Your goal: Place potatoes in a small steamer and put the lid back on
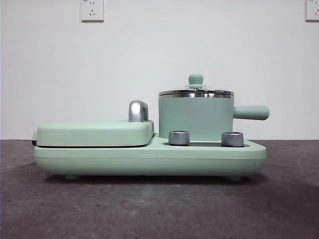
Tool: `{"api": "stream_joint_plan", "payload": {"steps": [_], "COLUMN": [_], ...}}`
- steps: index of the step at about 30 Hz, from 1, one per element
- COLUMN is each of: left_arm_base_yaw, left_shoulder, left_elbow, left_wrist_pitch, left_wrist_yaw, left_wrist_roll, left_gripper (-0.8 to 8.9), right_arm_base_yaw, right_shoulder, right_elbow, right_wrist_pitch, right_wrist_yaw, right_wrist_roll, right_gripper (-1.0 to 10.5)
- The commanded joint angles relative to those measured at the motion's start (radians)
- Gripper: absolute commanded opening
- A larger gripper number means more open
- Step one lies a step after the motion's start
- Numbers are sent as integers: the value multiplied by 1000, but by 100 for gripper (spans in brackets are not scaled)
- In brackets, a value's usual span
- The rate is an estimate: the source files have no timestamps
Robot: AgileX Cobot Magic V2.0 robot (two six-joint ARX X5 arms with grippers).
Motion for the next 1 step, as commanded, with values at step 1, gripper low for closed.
{"api": "stream_joint_plan", "payload": {"steps": [1], "left_arm_base_yaw": [1], "left_shoulder": [0], "left_elbow": [-18], "left_wrist_pitch": [-9], "left_wrist_yaw": [-3], "left_wrist_roll": [-8], "left_gripper": [5], "right_arm_base_yaw": [-2], "right_shoulder": [-3], "right_elbow": [-5], "right_wrist_pitch": [11], "right_wrist_yaw": [0], "right_wrist_roll": [-11], "right_gripper": [12]}}
